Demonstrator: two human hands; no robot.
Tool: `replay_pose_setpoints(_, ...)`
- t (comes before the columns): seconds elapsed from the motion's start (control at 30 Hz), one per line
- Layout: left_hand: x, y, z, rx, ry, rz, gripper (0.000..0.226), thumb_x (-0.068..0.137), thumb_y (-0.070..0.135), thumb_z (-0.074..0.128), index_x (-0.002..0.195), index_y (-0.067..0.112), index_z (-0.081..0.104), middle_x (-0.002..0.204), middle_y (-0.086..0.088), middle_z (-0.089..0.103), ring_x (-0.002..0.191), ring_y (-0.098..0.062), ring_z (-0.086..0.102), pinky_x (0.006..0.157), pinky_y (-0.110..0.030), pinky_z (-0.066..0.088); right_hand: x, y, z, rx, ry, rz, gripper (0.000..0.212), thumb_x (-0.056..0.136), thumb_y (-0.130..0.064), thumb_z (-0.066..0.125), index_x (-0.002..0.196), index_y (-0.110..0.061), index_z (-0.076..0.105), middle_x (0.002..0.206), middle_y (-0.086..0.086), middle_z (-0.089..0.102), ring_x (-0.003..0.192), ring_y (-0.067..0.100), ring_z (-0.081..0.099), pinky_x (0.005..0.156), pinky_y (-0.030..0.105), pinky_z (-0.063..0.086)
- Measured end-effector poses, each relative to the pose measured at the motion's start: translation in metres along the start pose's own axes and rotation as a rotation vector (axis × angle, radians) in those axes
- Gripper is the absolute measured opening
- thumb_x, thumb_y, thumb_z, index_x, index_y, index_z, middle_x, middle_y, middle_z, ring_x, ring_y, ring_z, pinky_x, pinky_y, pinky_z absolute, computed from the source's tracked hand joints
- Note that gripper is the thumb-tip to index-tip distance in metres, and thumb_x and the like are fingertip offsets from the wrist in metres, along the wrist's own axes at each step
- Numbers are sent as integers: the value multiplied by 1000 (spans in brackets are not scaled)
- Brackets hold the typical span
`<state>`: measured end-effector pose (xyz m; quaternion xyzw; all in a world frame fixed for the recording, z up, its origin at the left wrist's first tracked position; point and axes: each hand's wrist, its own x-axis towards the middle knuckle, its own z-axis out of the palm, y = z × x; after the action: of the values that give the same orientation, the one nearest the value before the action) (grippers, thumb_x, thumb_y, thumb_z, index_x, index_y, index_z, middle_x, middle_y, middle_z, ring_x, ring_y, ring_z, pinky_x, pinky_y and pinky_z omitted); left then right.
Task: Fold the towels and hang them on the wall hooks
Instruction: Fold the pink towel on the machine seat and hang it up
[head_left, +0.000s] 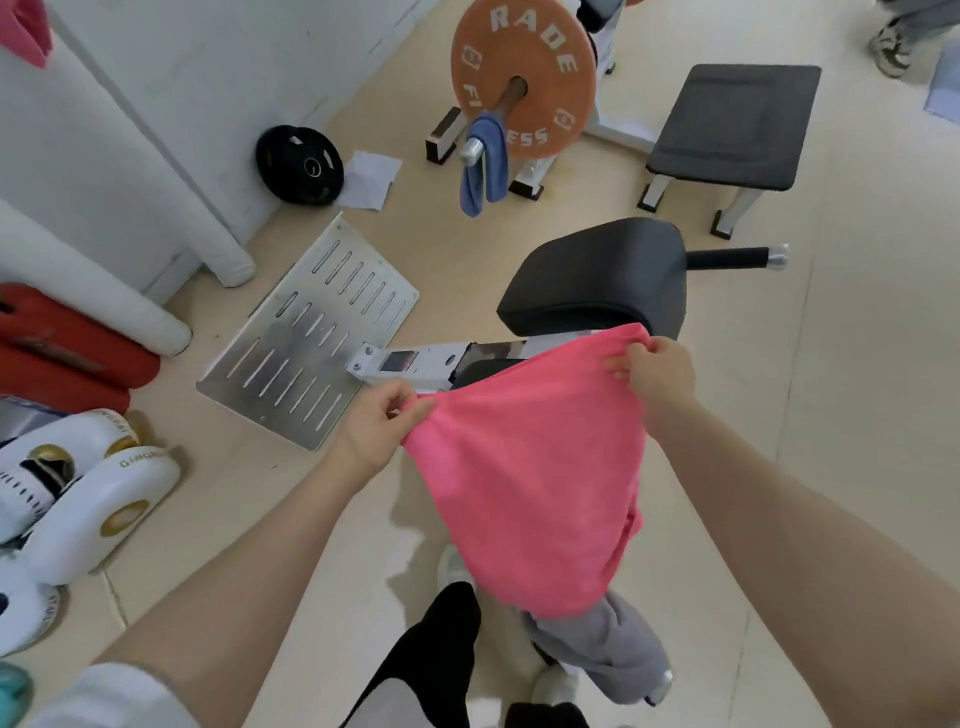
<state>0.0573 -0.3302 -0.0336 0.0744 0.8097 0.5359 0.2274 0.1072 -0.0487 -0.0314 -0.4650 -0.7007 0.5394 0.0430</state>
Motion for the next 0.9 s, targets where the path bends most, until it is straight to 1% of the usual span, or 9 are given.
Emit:
replay_pose_setpoints(0.1,23,-6,-10,-10,4,-35,43,78,29,64,70,-10,46,60,-8,41,52,-16,37,50,-26,36,13,-8,17,-54,72,-20,24,88,-10,38,100,-7,58,70,-2,66,88,22,62,87,39,49)
replay_pose_setpoints(0.2,41,-7,-11,-58,-6,-57,35,84,9,66,60,1,41,60,3,51,45,-7,37,44,-18,33,12,-10,33,-208,98,-41,38,91,-11,40,128,-12,42,100,7,63,95,25,55,78,30,39)
replay_pose_setpoints(0.27,50,-8,-11,-24,-28,-54,33,85,7,64,60,3,42,54,8,43,46,-5,32,45,-19,28,3,-11,46,-281,43,-168,44,90,-5,39,133,-15,39,100,8,58,85,21,52,74,25,36)
replay_pose_setpoints(0.4,58,-9,-17,-10,-56,-40,33,85,10,64,58,11,45,48,12,35,49,-3,29,47,-18,25,-23,-23,80,-400,-304,-501,27,89,0,46,107,-9,65,105,11,60,75,12,49,67,15,33)
replay_pose_setpoints(0.47,58,-3,-19,-35,-83,-41,32,85,8,64,59,11,46,49,12,35,48,-3,29,46,-16,25,-33,-31,98,-406,-572,-547,27,89,-1,49,111,-8,64,110,9,61,81,12,54,71,14,38)
replay_pose_setpoints(0.5,57,1,-19,-57,-99,-42,32,85,7,63,60,11,45,47,13,35,47,-2,29,46,-14,25,-37,-35,105,-393,-685,-492,29,91,-5,49,116,-12,61,111,8,62,76,12,56,70,17,42)
replay_pose_setpoints(0.6,56,7,-20,-120,-132,-56,30,85,2,61,61,10,45,44,15,36,44,0,31,45,-10,28,-43,-42,120,-316,-828,-370,22,93,-11,51,111,-17,61,89,0,64,50,9,51,57,21,46)
replay_pose_setpoints(0.73,55,7,-22,-147,-198,-85,27,83,0,64,63,10,48,56,2,44,49,-5,39,50,-16,35,-41,-46,121,-295,-812,-406,5,86,-10,61,83,-13,60,70,-12,58,48,11,51,57,23,45)
replay_pose_setpoints(0.9,56,7,-26,-230,-268,-112,21,84,-4,60,70,8,51,57,6,57,55,-8,54,60,-19,50,-41,-45,124,-382,-711,-449,12,91,-14,52,80,-16,48,61,-8,54,40,8,49,52,22,44)
